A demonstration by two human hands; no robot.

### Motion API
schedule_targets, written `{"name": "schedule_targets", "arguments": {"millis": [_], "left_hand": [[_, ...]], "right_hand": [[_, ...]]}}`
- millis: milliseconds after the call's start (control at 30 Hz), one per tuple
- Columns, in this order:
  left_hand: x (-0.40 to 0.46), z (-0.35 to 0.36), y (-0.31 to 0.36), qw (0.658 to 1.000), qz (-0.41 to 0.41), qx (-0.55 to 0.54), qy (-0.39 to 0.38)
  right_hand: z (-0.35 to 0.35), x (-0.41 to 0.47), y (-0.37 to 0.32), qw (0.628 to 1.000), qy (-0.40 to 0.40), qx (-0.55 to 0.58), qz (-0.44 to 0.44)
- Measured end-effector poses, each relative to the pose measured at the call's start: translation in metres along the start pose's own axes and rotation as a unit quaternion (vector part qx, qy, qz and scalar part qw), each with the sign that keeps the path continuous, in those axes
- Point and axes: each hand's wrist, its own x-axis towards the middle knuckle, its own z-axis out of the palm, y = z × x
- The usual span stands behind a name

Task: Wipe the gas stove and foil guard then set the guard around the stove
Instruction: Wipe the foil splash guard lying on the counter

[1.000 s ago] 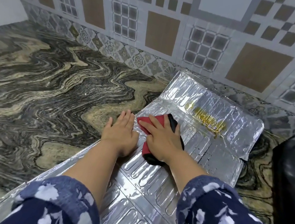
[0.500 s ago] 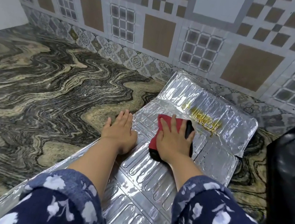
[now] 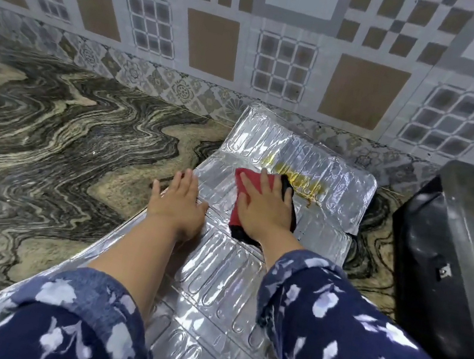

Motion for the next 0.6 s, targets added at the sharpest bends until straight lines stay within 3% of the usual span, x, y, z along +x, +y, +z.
{"name": "schedule_targets", "arguments": {"millis": [200, 367, 467, 600], "left_hand": [[0.001, 0.002, 0.002, 1.0, -0.009, 0.001, -0.009], [-0.001, 0.001, 0.004, 1.0, -0.001, -0.015, -0.005], [-0.001, 0.002, 0.003, 1.0, 0.004, -0.021, -0.004], [0.002, 0.004, 0.002, 1.0, 0.003, -0.018, -0.004]], "right_hand": [[0.0, -0.053, 0.054, 0.991, 0.014, -0.013, 0.132], [0.007, -0.089, 0.036, 0.979, 0.015, 0.006, 0.205], [0.014, -0.096, 0.003, 0.982, 0.021, 0.009, 0.189], [0.017, -0.082, -0.02, 0.995, 0.012, -0.01, 0.097]]}}
